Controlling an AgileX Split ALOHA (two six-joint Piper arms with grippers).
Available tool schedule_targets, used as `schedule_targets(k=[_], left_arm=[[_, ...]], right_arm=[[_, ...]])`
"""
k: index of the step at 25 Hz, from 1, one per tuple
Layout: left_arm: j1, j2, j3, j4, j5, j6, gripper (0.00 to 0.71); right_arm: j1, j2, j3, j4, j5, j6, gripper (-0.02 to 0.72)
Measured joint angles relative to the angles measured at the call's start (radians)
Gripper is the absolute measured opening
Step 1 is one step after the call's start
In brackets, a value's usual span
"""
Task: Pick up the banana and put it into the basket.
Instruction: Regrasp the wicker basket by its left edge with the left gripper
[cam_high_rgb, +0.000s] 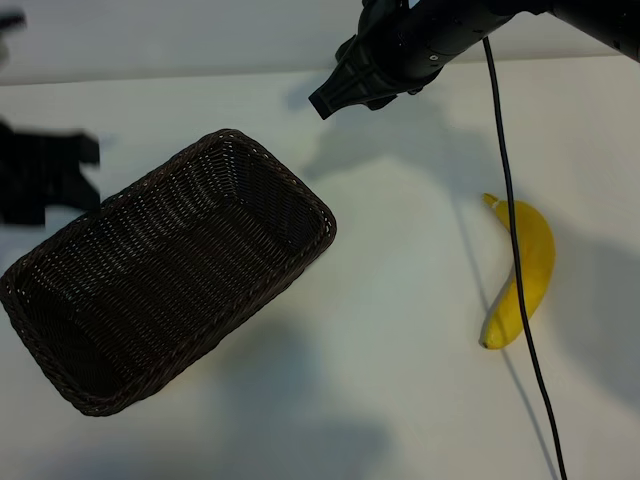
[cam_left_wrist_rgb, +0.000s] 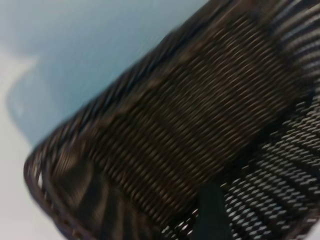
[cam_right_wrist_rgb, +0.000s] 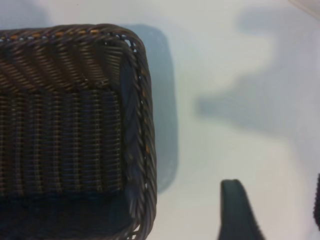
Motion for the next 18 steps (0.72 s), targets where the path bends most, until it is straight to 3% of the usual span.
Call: schedule_targets(k=[4,7,12,18], left_arm=[[0.000,-0.069,0.163,0.001,-0.086,-0.069,0.542],[0.000,-0.134,0.235,0.002,-0.124,-0.108,0.542],[0.000,-0.243,0.286,0.022,-0.120,-0.165,0.542],[0.000,-0.333,0.352,0.203,-0.059,-0.345,0.542]], right_arm=[[0.000,0.000,0.000,0.000,0.004,0.006,0.486],[0.000,0.000,0.000,0.000,0.008,0.008,0.500],[0.000,0.000,0.000,0.000,0.010,0.008,0.503],[0.000,0.000,0.000,0.000,0.021,0.008,0.503]])
